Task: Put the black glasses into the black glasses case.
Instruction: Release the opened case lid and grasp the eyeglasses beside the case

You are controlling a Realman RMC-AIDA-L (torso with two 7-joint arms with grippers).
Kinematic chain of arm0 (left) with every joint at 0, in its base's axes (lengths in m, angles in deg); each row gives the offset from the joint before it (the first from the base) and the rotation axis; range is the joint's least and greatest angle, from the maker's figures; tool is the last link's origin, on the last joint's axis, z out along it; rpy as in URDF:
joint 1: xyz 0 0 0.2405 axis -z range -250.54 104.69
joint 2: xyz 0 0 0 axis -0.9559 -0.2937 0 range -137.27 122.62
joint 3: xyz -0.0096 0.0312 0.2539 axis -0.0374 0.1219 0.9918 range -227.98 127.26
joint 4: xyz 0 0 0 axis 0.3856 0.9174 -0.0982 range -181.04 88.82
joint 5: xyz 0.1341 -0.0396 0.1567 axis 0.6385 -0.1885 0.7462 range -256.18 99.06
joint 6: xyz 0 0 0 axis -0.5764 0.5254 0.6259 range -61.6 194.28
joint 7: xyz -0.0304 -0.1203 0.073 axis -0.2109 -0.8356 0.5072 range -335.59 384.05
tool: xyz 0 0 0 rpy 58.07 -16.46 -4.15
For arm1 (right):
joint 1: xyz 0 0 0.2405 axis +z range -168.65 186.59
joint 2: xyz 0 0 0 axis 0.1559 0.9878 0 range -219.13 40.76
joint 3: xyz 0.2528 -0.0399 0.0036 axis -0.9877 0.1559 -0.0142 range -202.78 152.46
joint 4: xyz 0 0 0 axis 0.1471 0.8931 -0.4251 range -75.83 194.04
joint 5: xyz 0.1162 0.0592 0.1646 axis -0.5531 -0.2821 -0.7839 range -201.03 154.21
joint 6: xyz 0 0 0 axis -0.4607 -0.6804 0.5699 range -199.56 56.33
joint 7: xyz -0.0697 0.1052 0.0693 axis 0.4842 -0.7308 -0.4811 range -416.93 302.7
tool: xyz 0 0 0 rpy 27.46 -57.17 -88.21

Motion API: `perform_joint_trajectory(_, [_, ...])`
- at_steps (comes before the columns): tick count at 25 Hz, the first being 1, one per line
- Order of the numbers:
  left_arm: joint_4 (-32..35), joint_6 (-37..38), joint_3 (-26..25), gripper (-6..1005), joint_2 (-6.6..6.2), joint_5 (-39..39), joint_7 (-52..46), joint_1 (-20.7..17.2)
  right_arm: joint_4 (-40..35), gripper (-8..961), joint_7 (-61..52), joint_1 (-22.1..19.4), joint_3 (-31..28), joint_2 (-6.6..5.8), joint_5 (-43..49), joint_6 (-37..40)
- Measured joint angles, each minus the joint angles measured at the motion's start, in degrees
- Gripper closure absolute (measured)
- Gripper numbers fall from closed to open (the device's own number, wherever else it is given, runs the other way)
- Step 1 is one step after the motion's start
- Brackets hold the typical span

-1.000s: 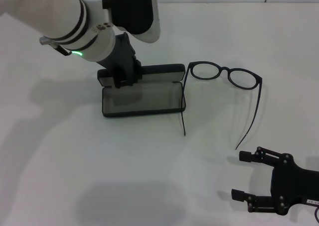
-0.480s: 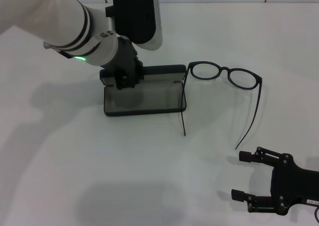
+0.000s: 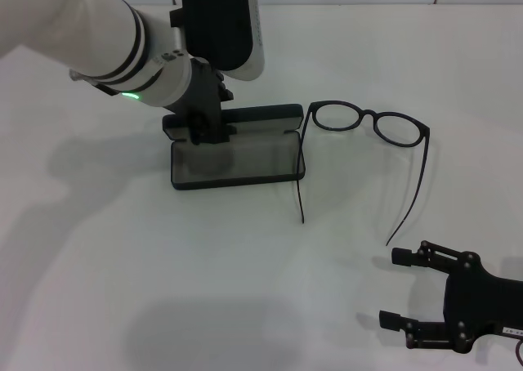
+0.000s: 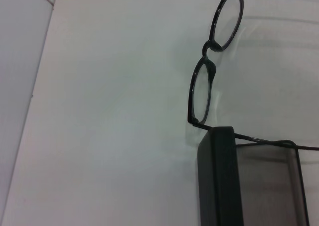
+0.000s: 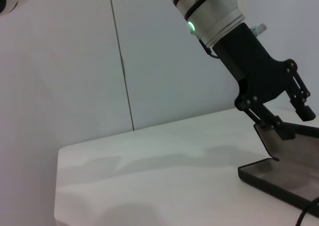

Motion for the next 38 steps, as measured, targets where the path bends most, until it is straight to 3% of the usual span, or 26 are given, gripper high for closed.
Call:
perform_joint_trajectory(5, [1.6, 0.0, 0.1, 549, 0.00, 0.0, 0.0, -0.8, 0.0, 102, 0.0, 0.0, 0.0, 0.00, 0.0, 0.0])
perform_joint_trajectory(12, [5.5, 0.6, -0.3, 547, 0.00, -1.2, -0.8, -3.0, 0.0, 102, 0.0, -0.1, 0.0, 0.00, -0.1, 0.0])
perform_joint_trajectory(16, [7.3, 2.5, -3.4, 516, -0.01, -5.3, -2.5, -3.6, 0.0, 102, 0.0, -0.1, 0.0, 0.00, -0.1, 0.0])
perform_joint_trajectory(21, [5.8, 6.7, -13.0, 364, -0.13, -15.0, -2.9, -3.7, 0.0, 102, 0.0, -0.1, 0.0, -0.05, -0.1, 0.0])
perform_joint_trajectory(24, [1.8, 10.3, -21.3, 142, -0.35, -23.7, -1.6, -4.0, 0.0, 102, 0.0, -0.1, 0.0, -0.08, -0.2, 0.2])
perform_joint_trajectory(28, [-8.7, 17.4, -35.2, 113, -1.61, -36.4, 3.9, -4.9, 0.0, 102, 0.0, -0.2, -0.1, -0.09, -0.2, 0.2])
perform_joint_trajectory(31, [-14.9, 22.1, -41.3, 107, -3.08, -43.0, 8.1, -7.0, 0.0, 102, 0.0, -0.1, -0.1, -0.15, -0.2, 0.1])
perform_joint_trajectory(35, [-19.9, 25.1, -44.1, 110, -3.93, -49.1, 14.8, -12.5, 0.0, 102, 0.0, 0.1, -0.1, -0.26, -0.2, 0.2])
perform_joint_trajectory(38, [-20.8, 25.4, -44.3, 112, -3.18, -50.3, 20.4, -16.7, 0.0, 102, 0.0, 0.1, -0.1, -0.27, -0.2, 0.3])
